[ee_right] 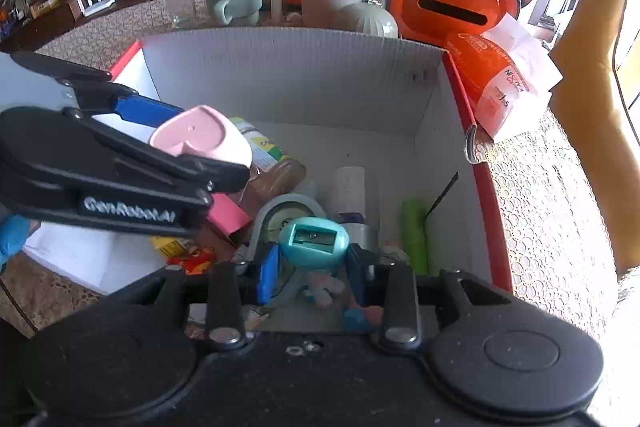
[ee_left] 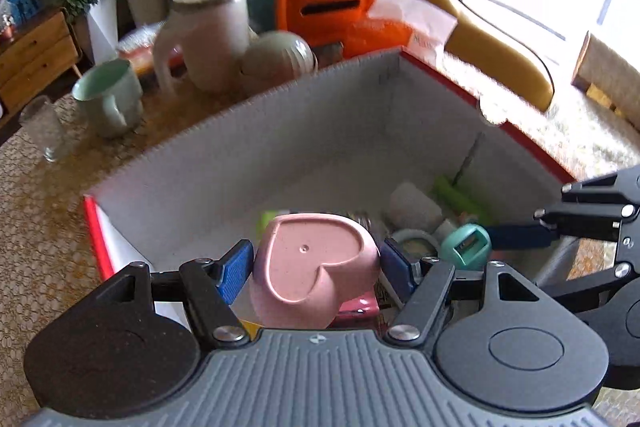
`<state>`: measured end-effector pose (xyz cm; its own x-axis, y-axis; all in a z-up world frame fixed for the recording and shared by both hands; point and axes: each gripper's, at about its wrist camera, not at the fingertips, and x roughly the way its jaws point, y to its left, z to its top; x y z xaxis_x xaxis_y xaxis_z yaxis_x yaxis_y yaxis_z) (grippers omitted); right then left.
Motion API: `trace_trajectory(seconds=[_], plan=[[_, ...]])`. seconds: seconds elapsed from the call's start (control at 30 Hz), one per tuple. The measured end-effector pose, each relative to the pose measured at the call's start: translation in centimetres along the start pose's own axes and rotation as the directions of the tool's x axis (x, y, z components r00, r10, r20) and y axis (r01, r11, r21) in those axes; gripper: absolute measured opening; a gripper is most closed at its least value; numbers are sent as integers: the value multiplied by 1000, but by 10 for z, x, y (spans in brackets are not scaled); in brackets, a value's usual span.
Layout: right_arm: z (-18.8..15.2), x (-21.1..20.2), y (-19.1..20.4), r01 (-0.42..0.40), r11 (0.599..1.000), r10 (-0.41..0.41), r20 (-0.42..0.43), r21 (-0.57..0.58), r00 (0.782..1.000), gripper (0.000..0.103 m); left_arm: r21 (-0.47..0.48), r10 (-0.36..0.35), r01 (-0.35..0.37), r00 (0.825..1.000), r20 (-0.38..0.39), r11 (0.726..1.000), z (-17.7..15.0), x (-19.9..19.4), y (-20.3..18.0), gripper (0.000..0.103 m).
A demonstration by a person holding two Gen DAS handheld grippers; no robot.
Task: Organize rigid objects
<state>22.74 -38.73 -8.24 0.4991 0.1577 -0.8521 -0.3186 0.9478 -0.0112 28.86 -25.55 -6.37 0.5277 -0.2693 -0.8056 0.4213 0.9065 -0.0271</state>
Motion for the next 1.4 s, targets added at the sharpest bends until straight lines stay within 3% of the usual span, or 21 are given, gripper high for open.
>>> trace_trajectory(seconds=[0.3,0.43,0.53,0.93,1.03,1.27,1.4], plan=[[-1,4,1,1,1000,-1,-9,2,1000,38,-34,-14,10,996,-93,999,1,15,5,70],[-2,-2,0,-1,1000,1,2,21,1000,45,-59,-21,16,996,-88,998,-2,10,8,70],[-4,-11,-1,-8,999,6,25,40,1000,51,-62,-23,19,998,-61,998,-4,0,9,70],[-19,-57,8,-59,991,43,139,119,989,58,-94,-39,44,997,63,995,-19,-57,15,70],[-23,-71,14,-72,989,47,186,126,981,66,-92,-46,55,994,97,994,-26,-74,16,70],[-33,-99,32,-91,990,58,265,111,962,70,-95,-60,75,986,153,993,-45,-107,18,70],[-40,-113,39,-99,989,60,315,112,947,80,-100,-67,87,980,188,991,-58,-126,22,70]])
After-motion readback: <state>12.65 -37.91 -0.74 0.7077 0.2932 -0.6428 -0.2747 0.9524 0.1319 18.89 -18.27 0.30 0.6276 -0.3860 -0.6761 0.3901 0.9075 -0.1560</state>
